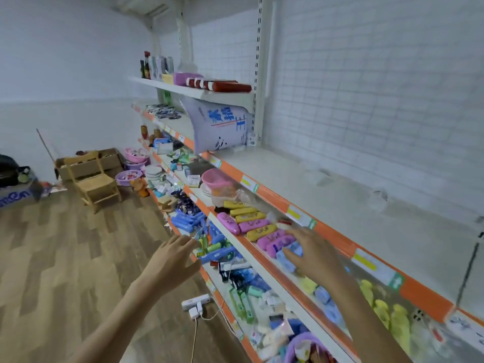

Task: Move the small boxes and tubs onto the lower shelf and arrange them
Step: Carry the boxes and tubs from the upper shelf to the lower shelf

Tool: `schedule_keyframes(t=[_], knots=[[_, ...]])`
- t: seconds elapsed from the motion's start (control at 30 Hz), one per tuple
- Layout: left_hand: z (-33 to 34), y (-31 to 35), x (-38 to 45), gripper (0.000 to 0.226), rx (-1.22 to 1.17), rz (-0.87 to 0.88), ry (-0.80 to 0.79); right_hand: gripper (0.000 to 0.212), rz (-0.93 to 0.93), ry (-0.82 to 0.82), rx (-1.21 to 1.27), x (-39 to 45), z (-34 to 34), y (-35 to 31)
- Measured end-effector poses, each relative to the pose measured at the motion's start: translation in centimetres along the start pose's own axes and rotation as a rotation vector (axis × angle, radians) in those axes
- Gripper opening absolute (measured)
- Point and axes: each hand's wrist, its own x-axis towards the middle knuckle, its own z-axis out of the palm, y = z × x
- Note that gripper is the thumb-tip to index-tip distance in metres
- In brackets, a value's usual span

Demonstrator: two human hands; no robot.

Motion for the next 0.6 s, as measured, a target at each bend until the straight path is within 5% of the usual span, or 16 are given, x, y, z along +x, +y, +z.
schedule_keyframes(t=[0.4, 0.6], knots=[[5.0, -1.8, 21.2, 0.037, -0.139, 0.213, -0.014, 0.038, 0.071, 0.056, -0.033, 15.4, 1.2, 6.3], [8.1, -2.1, 36.2, 0.066, -0.156, 0.424, 0.007, 0.038, 0.274, 0.132, -0.145, 22.4, 1.3, 10.8]])
